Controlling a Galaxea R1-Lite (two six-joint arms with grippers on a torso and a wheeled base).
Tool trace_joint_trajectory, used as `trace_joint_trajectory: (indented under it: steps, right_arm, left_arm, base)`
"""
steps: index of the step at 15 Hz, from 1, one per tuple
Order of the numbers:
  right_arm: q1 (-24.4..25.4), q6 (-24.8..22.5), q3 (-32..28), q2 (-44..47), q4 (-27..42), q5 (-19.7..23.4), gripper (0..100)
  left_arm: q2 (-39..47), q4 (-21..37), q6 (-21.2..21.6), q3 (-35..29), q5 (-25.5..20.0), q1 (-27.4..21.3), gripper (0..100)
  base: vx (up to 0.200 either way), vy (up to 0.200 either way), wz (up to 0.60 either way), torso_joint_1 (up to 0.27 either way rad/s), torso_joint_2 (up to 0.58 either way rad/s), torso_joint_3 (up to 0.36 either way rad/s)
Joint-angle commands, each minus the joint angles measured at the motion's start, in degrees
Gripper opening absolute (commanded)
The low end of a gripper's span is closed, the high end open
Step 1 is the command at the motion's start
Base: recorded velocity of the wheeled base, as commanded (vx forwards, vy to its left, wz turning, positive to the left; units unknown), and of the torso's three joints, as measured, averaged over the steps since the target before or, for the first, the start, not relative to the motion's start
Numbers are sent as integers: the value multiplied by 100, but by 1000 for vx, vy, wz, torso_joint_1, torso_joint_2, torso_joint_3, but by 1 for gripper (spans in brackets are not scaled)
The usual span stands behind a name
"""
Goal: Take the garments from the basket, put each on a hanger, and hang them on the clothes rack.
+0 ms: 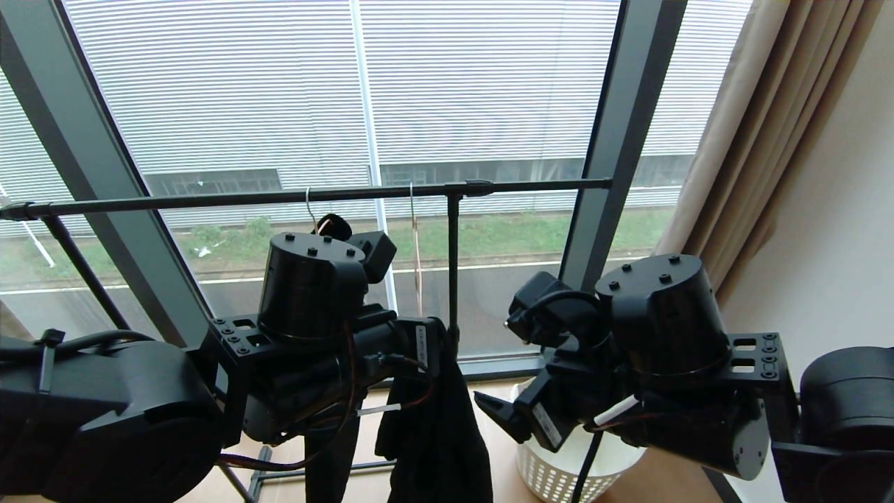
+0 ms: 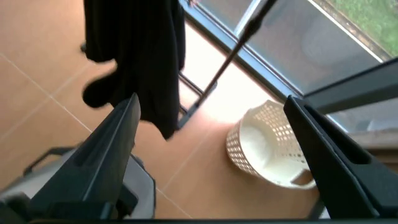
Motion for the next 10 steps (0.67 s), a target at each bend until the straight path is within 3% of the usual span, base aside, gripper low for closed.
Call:
trace_joint_trajectory:
  steps: [1, 3, 10]
  right_arm:
    - [109, 64, -141, 355, -260, -117, 100]
    - [118, 73, -299, 601, -585, -214, 100]
    - [-208, 345, -449, 979, -638, -363, 100]
  left_arm:
    - [-16, -6, -3, 4, 2, -2, 0]
    - [-8, -6, -3, -5, 11, -45, 0]
    - [-52, -6, -3, 56, 20, -81, 0]
  base:
    - [0, 0, 0, 0, 0, 0]
    - [0, 0, 0, 0, 0, 0]
    - [0, 0, 0, 0, 0, 0]
